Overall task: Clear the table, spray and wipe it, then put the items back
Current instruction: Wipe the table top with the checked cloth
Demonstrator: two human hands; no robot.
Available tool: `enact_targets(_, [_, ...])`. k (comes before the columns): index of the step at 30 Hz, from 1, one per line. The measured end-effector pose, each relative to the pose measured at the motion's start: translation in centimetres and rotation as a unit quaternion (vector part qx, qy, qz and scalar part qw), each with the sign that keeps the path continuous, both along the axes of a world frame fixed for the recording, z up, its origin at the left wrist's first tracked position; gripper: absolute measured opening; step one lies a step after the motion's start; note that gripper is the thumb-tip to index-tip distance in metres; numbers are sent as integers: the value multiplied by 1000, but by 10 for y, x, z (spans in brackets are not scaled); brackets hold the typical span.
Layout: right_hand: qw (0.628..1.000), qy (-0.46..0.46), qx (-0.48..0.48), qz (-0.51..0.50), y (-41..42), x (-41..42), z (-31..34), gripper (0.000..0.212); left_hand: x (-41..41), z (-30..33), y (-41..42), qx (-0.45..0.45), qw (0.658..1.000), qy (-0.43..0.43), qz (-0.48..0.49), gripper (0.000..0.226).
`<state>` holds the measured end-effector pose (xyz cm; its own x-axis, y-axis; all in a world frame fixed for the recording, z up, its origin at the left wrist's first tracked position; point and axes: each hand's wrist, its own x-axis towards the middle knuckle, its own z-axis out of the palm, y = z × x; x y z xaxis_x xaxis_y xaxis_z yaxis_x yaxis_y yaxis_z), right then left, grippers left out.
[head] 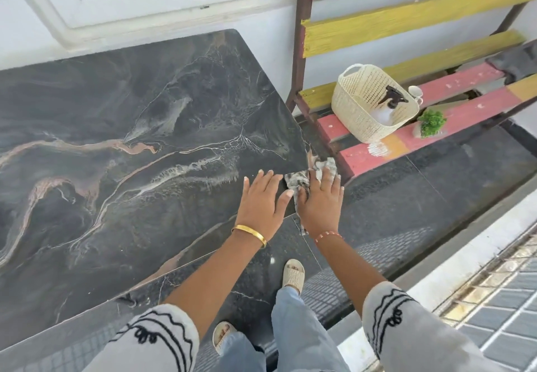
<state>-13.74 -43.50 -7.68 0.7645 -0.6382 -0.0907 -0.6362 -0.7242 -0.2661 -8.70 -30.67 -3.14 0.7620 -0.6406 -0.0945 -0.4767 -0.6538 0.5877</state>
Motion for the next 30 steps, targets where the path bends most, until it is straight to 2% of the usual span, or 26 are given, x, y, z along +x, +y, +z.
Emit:
enact_targets(2, [999, 34, -10, -28, -1, 14, 4, 56, 7, 0, -8, 8, 1000, 0, -2, 68])
enact_targets(7, [997, 67, -34, -13, -8, 28, 6, 58, 24, -7, -22, 28, 999, -1, 17, 53])
enact_targets(11, [996, 82, -45, 1, -34, 78, 10, 60, 29, -13, -29, 47, 998, -2, 30, 67])
enact_targets(14, [997, 53, -38, 28, -46, 99, 8, 59, 33, -16, -31, 52, 998, -9, 41, 78])
enact_targets(16, [999, 27, -22, 39, -50, 96, 9, 58, 38, -15, -32, 56, 997, -15, 48, 81])
enact_targets(21, [998, 6, -7, 61, -56, 76, 8, 58, 41, -15, -42, 72, 996, -9, 53, 66])
enact_targets(25, [999, 19, -3, 33, -51, 39, 7, 57, 28, -15, -44, 66, 997, -15, 31, 52])
enact_targets(30, [999, 38, 22, -11, -45, -5, 10, 55, 5, -6, -35, 55, 998, -19, -4, 66])
